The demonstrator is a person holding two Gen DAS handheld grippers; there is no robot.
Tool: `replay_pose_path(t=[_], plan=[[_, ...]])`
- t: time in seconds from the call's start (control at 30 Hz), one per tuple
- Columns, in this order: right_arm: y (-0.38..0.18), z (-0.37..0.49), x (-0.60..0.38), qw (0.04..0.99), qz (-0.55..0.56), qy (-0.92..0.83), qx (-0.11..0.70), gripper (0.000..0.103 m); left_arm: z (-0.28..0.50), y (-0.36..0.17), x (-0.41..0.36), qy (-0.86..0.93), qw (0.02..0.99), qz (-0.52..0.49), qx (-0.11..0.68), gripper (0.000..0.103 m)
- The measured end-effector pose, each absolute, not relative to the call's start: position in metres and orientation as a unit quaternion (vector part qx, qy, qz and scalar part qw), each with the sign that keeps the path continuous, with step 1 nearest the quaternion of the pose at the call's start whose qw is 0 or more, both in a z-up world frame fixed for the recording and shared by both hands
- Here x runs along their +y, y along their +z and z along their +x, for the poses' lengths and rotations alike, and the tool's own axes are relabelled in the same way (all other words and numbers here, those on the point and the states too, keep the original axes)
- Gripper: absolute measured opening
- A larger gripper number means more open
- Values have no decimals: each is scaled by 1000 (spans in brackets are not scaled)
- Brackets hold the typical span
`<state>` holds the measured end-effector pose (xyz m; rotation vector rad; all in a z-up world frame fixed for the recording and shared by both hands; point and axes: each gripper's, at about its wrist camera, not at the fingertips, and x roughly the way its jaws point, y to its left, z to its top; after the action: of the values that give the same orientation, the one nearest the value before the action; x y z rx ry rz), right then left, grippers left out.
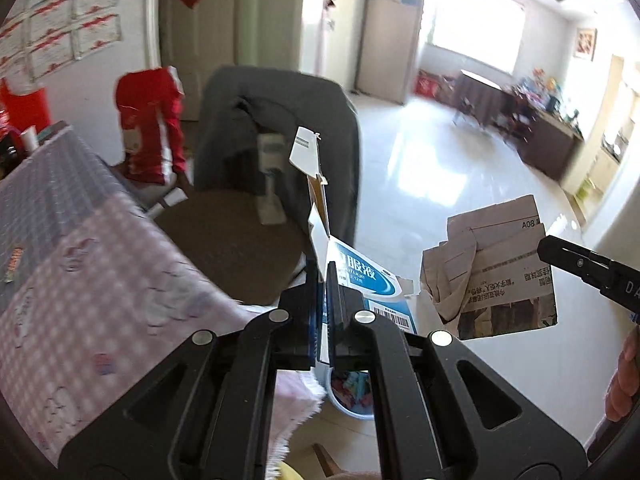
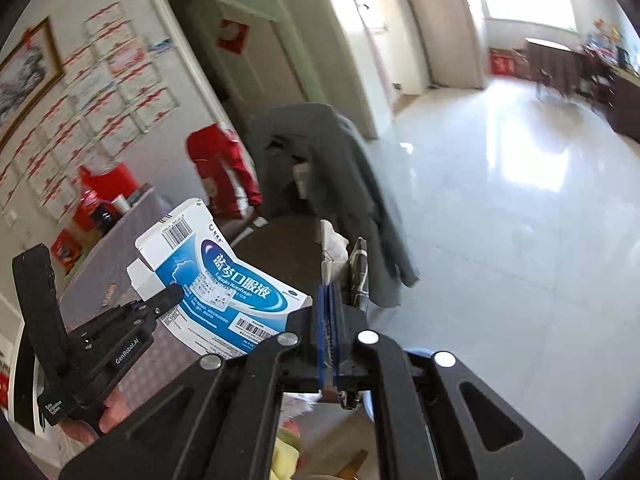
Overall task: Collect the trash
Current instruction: 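Carry both boxes to the blue bucket and open both tools to drop them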
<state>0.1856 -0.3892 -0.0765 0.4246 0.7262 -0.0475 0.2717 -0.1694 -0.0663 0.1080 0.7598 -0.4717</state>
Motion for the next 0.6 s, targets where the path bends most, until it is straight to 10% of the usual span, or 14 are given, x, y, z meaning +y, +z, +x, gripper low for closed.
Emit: replay_pose_path(t=[0.2, 0.3, 0.6], plan=[[-107, 184, -416, 897, 224, -54, 378, 3, 280, -102, -215, -259, 873, 97, 401, 8], [-120, 184, -424, 890, 231, -63, 387, 3, 283, -120, -227, -250, 866, 135, 411, 65], [-156, 203, -416, 868, 228, -63, 436, 3, 280, -127, -209, -237, 872, 127, 409, 66]])
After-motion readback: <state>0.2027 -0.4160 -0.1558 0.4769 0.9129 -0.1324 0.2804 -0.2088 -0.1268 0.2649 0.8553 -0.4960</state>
